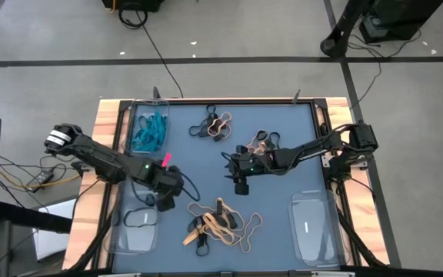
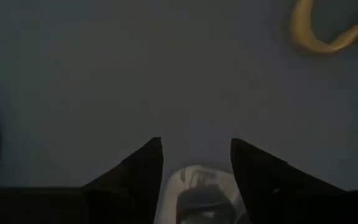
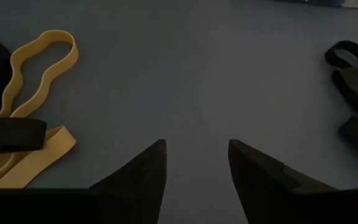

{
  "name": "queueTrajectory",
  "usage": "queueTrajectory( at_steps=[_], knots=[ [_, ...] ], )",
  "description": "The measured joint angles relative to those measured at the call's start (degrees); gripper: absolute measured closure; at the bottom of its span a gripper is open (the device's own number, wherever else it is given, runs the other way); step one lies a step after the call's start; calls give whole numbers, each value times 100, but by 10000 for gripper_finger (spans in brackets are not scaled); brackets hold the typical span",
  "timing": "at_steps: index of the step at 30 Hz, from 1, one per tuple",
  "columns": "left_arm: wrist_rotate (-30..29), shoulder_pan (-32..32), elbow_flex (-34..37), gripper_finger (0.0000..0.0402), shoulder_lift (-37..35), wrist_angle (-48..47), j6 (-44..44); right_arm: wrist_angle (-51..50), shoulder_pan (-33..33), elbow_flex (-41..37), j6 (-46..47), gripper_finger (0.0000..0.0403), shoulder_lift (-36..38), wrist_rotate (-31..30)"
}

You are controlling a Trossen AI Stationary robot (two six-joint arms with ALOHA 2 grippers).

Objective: Sort rubber bands into baskets
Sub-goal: Put the black rubber band into the bottom left transparent bin

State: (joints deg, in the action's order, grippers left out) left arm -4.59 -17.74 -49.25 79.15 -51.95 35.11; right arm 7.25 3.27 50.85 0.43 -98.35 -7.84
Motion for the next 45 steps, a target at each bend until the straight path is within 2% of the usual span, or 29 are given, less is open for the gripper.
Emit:
queueTrajectory(
  at_steps=[6,14,19,23,27,32,35,40,42,45],
  knots=[
    [57,-131,0,210,-120,-437,374,32,0,0,-3,219,0,-2],
    [-502,226,-396,210,-125,72,-554,41,0,0,2,222,0,-5],
    [-1142,1035,-487,210,-104,634,-1261,43,-2,0,49,221,0,-7],
    [-1198,2015,-487,210,37,1162,-2104,41,-1,0,111,224,0,-2],
    [-937,2974,-487,210,242,1807,-2909,39,0,0,113,224,0,-2],
    [-272,3870,-487,210,603,2481,-3479,29,-2,0,111,224,0,0],
    [18,4170,-487,210,964,2860,-3628,28,0,0,111,227,0,0],
    [41,4404,-769,210,1692,2995,-3719,18,-1,0,113,226,0,0],
    [-129,4437,-932,210,1951,2923,-3690,-9,-2,0,113,227,0,0],
    [-685,4454,-1196,210,2262,2732,-3655,-57,-2,0,113,228,0,0]
  ],
)
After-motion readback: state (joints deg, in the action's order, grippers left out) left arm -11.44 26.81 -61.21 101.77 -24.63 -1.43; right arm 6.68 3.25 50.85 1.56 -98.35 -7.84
